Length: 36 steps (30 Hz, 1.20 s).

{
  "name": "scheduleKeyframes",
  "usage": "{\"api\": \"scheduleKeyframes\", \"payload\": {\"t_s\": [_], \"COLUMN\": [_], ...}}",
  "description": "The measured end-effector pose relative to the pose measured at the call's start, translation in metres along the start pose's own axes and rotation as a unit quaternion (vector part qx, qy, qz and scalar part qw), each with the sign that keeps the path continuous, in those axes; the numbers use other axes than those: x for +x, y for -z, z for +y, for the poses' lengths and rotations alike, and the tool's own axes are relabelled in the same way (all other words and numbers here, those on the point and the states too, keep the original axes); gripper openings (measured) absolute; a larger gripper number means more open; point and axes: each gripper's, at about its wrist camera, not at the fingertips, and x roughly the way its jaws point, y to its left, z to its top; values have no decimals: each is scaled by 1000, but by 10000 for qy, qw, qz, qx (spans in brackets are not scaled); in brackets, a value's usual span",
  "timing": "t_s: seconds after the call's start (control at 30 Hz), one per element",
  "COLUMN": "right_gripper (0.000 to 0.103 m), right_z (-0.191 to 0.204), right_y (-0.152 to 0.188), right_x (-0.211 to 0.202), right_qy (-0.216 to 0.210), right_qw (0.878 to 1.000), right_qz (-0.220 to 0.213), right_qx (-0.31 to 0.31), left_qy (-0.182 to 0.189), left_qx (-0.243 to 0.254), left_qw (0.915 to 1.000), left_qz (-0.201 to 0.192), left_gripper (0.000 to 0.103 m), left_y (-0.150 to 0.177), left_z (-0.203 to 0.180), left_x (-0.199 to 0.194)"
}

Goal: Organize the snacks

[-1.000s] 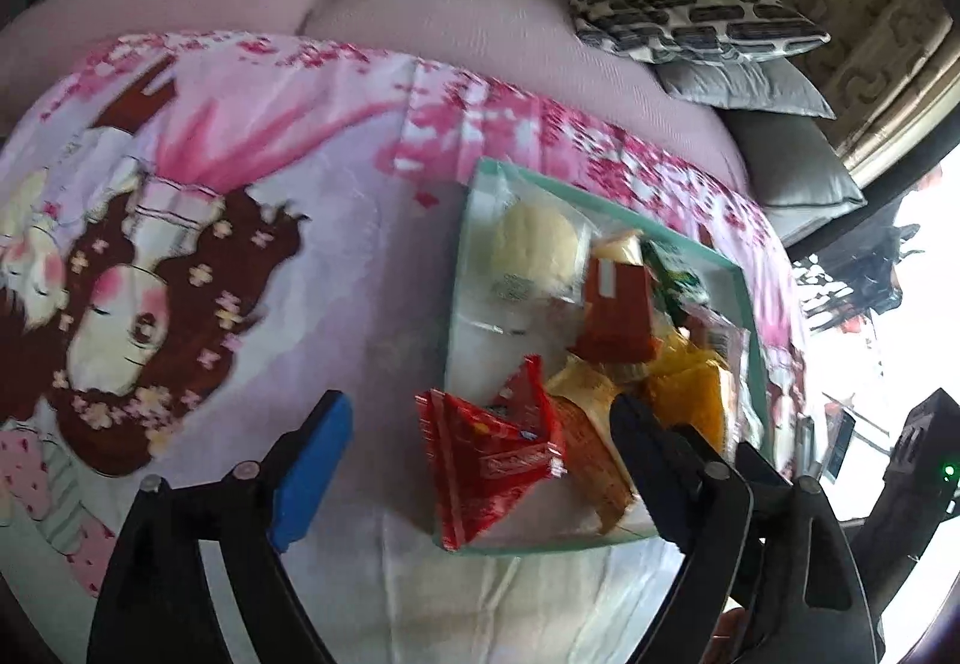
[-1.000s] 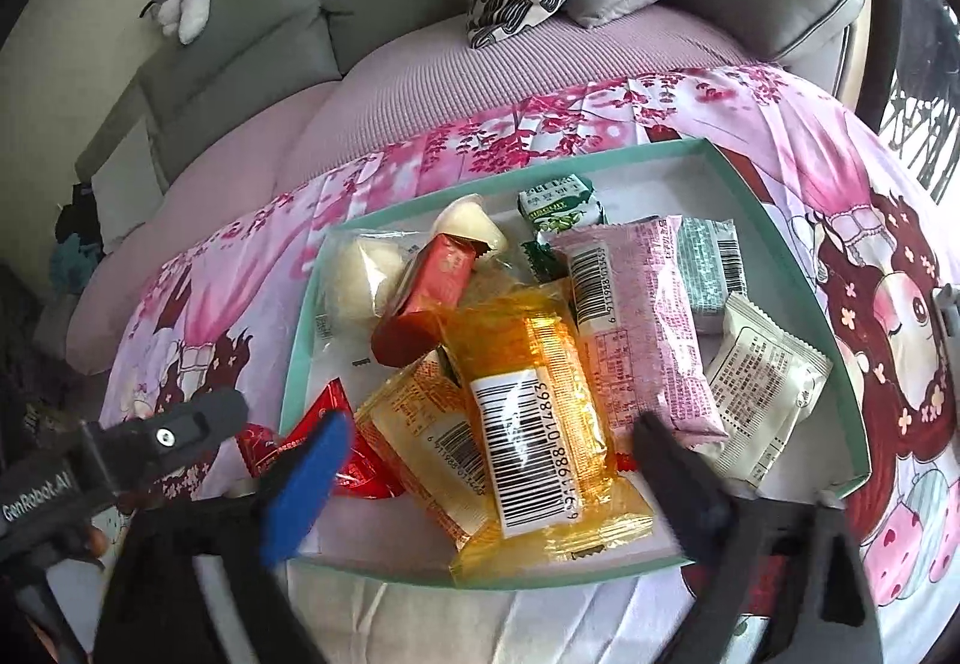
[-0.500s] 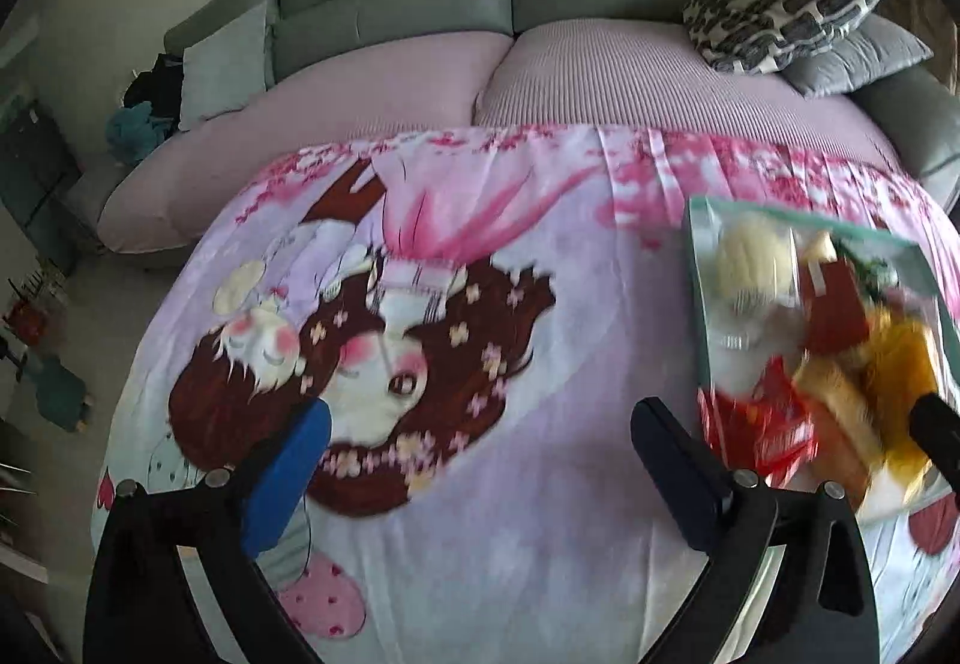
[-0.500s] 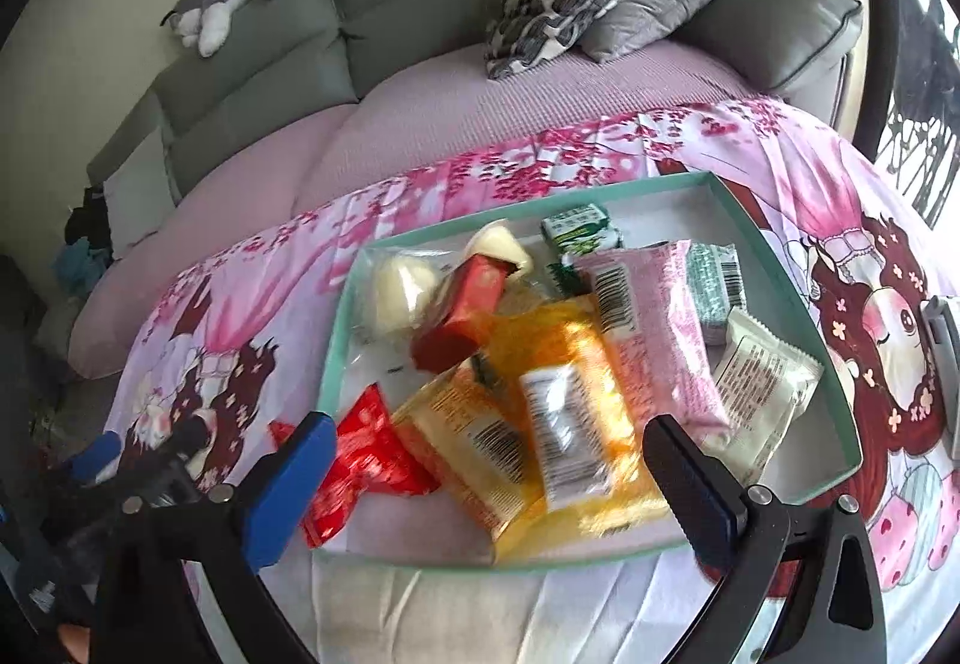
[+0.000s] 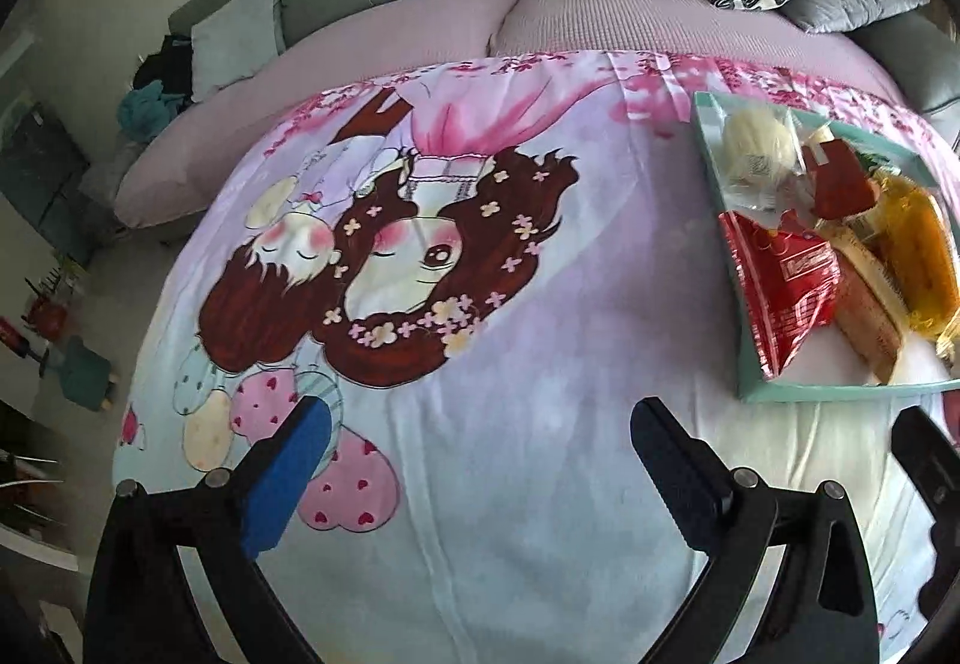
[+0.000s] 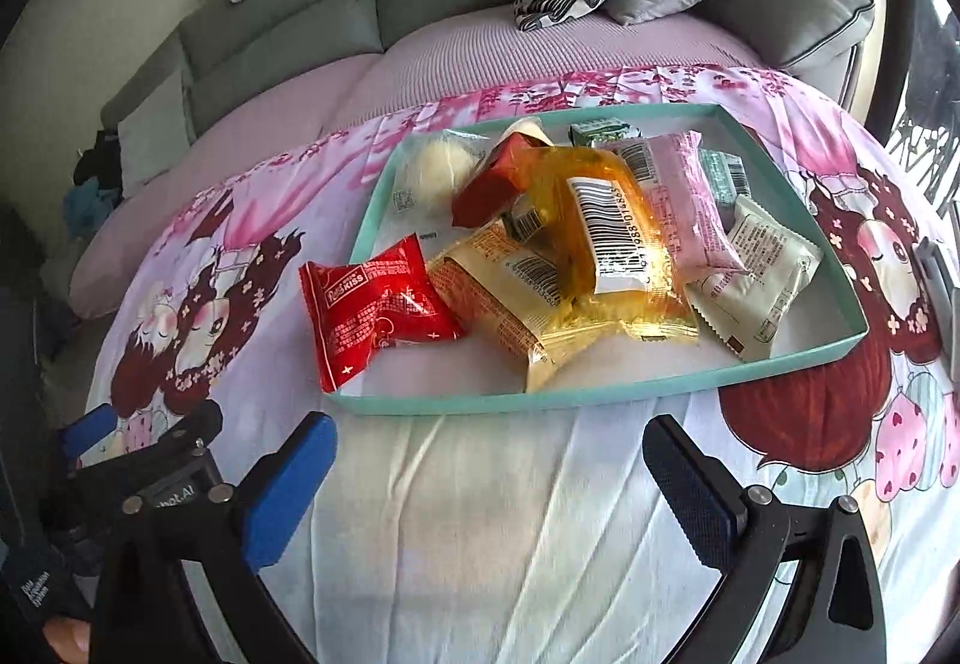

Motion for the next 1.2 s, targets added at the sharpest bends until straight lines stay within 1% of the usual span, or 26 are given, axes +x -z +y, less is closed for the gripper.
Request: {"api": "scheduleKeyframes", "payload": {"t_s": [0.07, 0.23, 0.37, 0.47, 0.73, 1.2], "right_gripper": [103, 103, 103, 103, 103, 103], "right_z": [0, 0, -1, -1, -4, -7], "right_y": [-1, 0, -1, -1, -2, -3], "right_x": [1, 7, 10, 12, 18, 18], "right_qy": [14, 88, 120, 128, 188, 157], "right_qw": [10000, 9999, 9998, 9997, 9996, 9996], "right_qz": [5, 114, 155, 194, 225, 220], "right_qx": [-17, -51, -46, -55, -54, -29], "left_qy": [63, 254, 267, 342, 406, 440], "left_qx": [27, 30, 12, -26, 39, 10], "left_qw": [10000, 9993, 9988, 9982, 9980, 9976], "left_qz": [23, 276, 401, 491, 487, 534], "left_gripper": [100, 100, 100, 100, 100, 100], "left_y": [0, 0, 0, -1, -2, -3], "left_z": [-2, -2, 1, 3, 2, 3], "left_x": [0, 9, 14, 19, 20, 22]}}
